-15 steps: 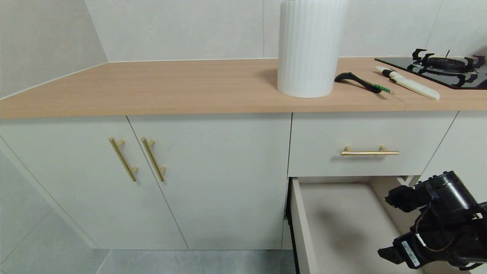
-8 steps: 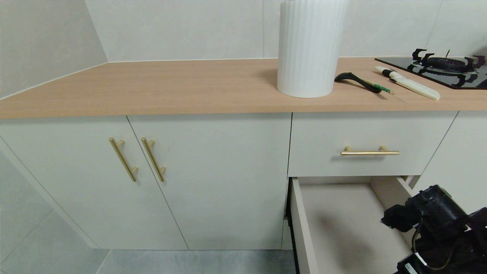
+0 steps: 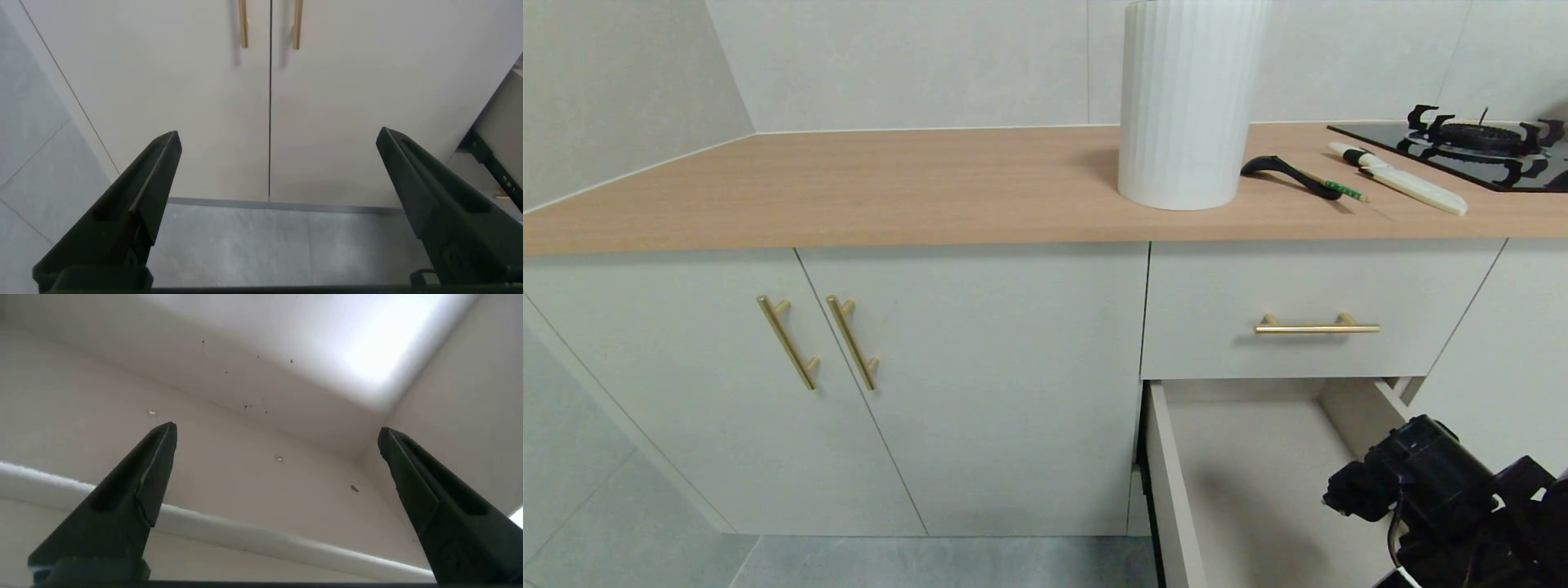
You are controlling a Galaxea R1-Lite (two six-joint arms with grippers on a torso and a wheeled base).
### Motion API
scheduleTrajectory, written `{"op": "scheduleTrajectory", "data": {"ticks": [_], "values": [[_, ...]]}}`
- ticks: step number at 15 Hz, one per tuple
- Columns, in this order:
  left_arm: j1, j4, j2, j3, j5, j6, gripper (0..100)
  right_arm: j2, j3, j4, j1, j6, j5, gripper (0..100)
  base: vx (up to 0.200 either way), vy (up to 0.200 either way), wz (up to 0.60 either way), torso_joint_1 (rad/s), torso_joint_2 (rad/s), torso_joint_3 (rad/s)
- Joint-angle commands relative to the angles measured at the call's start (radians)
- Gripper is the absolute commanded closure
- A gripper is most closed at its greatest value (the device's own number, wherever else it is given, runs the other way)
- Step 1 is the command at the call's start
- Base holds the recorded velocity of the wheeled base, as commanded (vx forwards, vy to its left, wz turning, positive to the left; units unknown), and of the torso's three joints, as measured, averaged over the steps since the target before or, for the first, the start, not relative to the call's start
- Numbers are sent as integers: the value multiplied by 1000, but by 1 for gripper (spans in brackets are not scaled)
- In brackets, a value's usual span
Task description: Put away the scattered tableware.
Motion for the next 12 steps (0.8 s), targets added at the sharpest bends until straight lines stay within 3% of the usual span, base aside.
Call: {"op": "scheduleTrajectory", "data": {"ticks": [1,4,12], "values": [[0,0,1,0,0,0,0,-16,-22,-16,-9,12,-1,0,0,0,0,0,0,0],[0,0,1,0,0,0,0,-137,-89,-58,-32,144,4,0,0,0,0,0,0,0],[0,0,1,0,0,0,0,-337,-92,-111,-71,119,4,0,0,0,0,0,0,0]]}}
